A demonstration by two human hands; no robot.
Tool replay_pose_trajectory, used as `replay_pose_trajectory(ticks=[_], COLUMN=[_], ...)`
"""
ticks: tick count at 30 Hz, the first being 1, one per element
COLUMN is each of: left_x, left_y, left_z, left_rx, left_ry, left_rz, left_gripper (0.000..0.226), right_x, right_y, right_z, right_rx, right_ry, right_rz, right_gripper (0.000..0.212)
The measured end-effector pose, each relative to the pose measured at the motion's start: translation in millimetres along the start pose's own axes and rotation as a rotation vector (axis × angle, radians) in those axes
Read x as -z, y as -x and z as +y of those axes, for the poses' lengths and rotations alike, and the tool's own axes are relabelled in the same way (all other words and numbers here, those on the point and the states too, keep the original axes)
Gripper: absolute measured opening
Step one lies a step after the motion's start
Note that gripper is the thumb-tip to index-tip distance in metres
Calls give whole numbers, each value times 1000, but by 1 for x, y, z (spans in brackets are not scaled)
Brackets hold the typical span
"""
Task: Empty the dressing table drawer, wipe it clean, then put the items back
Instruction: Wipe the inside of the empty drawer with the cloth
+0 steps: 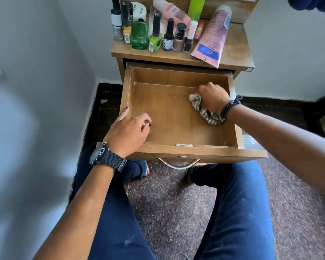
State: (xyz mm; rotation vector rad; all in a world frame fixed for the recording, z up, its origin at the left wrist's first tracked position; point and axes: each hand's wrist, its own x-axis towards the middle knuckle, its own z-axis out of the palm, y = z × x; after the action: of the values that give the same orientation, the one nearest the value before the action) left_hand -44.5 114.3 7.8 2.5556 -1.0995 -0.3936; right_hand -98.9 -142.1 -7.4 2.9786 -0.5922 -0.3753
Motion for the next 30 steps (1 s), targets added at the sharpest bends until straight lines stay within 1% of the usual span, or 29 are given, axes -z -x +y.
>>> replay_pose_trajectory(ticks=[3, 7, 10, 13, 15, 17, 19, 23, 26, 30], left_x=[0, 2, 0, -4, -6, -7, -7, -2, 2, 4], left_y=[-1, 0, -1, -4, -4, -4, -4, -2, 1, 0], left_z=[1, 0, -2, -5, -7, -8, -8, -3, 1, 5], left_rx=[-3, -7, -28, -43, -52, -61, -54, -24, 10, 23], left_ry=[9, -3, -4, -6, -9, -12, -8, -8, -14, -17], left_rz=[-3, -12, -13, -6, -8, -9, -14, -4, -19, -32], left_gripper=[24, 24, 22, 21, 20, 20, 20, 21, 23, 25], right_x=[2, 5, 7, 7, 6, 3, 1, 1, 6, 5], right_y=[-16, -10, 11, 44, 64, 71, 66, 35, 2, -21], right_z=[1, 7, 2, -8, -15, -16, -14, 4, 15, 17], right_rx=[-62, -63, 80, 246, 320, 320, 295, 143, 64, 18], right_ry=[-16, -38, 16, 18, 29, 38, 61, 130, 214, 210], right_rz=[30, -51, -185, -382, -435, -411, -338, -149, -44, -45], right_gripper=[27, 30, 30, 42, 41, 38, 35, 26, 27, 29])
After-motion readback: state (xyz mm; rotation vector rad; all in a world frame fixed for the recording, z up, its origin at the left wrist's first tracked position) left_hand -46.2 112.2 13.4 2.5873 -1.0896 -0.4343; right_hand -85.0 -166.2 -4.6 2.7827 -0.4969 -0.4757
